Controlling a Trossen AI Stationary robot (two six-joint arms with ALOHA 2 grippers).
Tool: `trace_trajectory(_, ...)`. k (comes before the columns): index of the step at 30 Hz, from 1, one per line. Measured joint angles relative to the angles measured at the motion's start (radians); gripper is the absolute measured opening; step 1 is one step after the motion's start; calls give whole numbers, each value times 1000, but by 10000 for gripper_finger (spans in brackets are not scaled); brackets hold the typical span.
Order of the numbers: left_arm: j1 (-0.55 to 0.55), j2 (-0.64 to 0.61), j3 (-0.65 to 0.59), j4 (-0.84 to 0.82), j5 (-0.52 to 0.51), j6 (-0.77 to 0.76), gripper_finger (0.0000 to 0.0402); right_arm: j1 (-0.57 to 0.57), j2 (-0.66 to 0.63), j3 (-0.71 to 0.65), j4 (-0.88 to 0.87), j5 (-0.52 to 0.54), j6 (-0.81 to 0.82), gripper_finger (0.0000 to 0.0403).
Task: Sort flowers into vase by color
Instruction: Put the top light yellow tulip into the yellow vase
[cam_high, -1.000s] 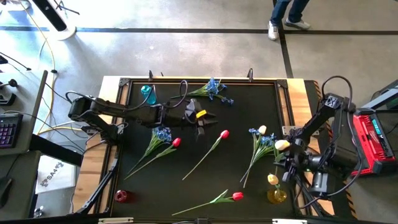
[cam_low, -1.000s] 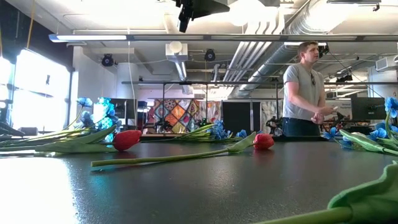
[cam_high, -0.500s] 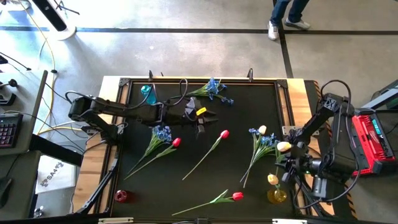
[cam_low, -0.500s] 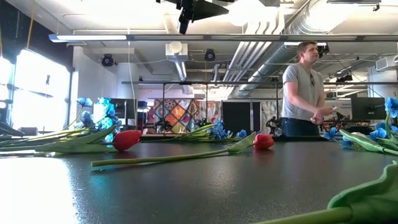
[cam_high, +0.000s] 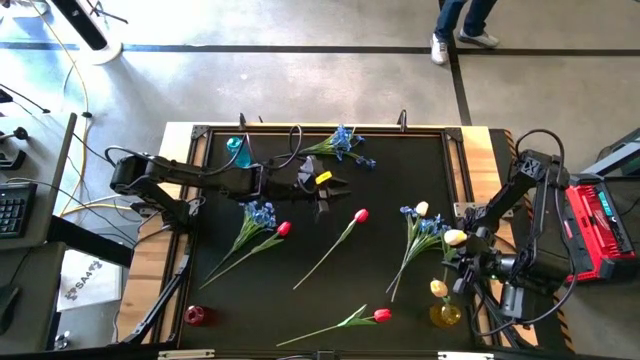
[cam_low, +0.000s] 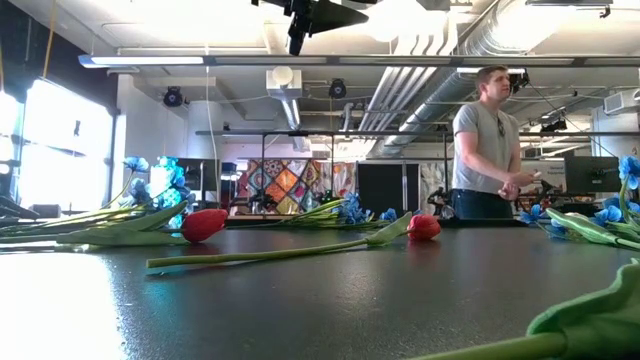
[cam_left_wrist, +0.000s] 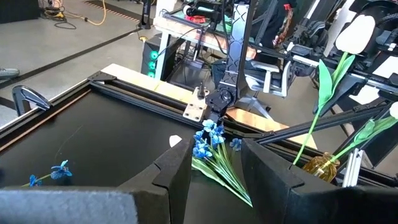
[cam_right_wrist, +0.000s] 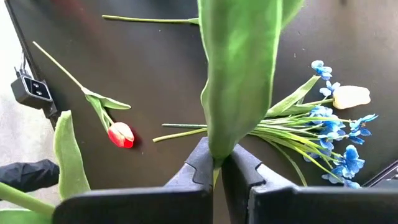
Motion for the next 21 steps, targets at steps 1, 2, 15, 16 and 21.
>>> trace_trajectory(1,0,0,0,0,0,0,128,0,0,0,0,0,-2,0)
trace_trajectory(2,0,0,0,0,0,0,128,0,0,0,0,0,-2,0)
trace_trajectory(15,-1,0,0,0,23,26,128,1,0,0,87,-8,-171,0)
trace_trajectory(16,-2,0,0,0,23,26,128,5,1,0,87,-8,-173,0)
trace_trajectory(21,-11,0,0,0,23,26,128,38,30,0,88,10,-125,0)
